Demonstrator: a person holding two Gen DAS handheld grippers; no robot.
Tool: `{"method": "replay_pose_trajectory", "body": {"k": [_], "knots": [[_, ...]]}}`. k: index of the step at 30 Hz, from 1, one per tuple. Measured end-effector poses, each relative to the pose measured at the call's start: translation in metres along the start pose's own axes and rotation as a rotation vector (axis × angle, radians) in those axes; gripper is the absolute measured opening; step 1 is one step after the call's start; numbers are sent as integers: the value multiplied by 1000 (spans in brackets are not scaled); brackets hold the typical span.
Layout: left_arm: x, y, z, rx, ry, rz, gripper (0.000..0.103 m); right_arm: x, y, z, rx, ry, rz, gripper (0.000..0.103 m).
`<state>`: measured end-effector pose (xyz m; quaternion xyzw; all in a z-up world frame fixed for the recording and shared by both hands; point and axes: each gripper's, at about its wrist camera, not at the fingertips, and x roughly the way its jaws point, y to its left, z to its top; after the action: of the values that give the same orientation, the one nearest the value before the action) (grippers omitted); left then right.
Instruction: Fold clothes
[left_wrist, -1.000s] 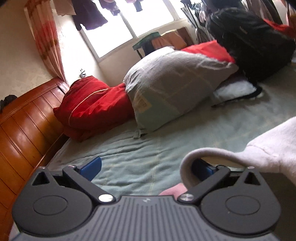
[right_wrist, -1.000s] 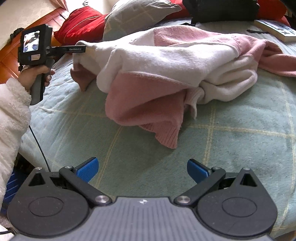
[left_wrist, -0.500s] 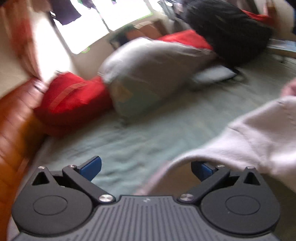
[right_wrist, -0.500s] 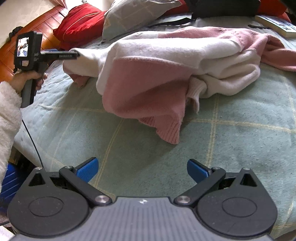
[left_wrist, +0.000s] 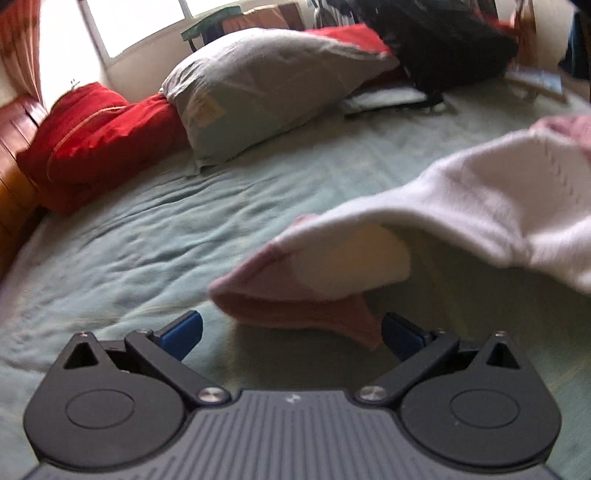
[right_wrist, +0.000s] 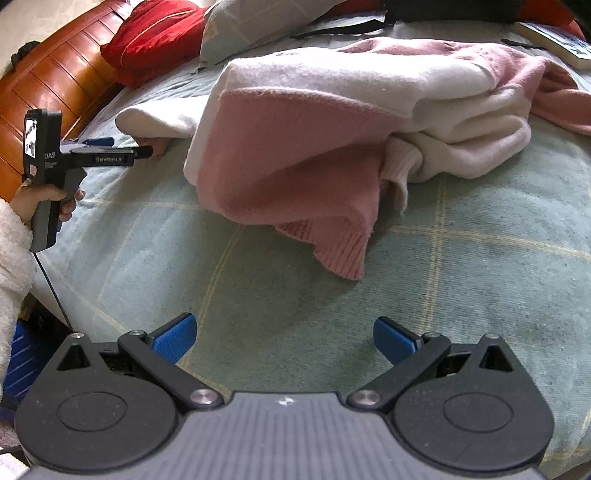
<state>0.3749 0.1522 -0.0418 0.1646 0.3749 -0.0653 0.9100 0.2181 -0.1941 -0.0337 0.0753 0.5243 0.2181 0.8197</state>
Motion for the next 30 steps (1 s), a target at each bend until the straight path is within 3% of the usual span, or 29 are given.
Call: {"method": "replay_pose_trajectory", "body": {"k": [4, 6, 8, 13, 16, 17, 20, 24, 30], "knots": [[25, 3, 8, -55, 30, -5, 102, 3, 3, 3, -1, 7, -9, 103], [45, 7, 10, -100, 80, 42, 103, 5, 2, 4, 3, 9, -17, 103], [54, 14, 9, -147, 68, 86, 103, 6, 1, 5, 7, 11, -24, 103], [55, 54, 1, -293, 18, 312, 103, 8, -1, 7, 18, 16, -42, 103], [52, 87, -7, -350, 36, 489, 102, 10, -2, 8, 20, 16, -49, 103], [49, 100, -12, -378, 49, 506, 102, 10, -1, 8, 18, 16, -49, 103], [37, 124, -25, -432, 74, 446, 102, 12, 0, 9, 14, 13, -50, 103], [16, 124, -23, -398, 72, 375, 102, 13, 2, 10, 9, 10, -52, 103], [-6, 110, 27, -405, -9, 171, 102, 10, 5, 10, 8, 8, -44, 103]]}}
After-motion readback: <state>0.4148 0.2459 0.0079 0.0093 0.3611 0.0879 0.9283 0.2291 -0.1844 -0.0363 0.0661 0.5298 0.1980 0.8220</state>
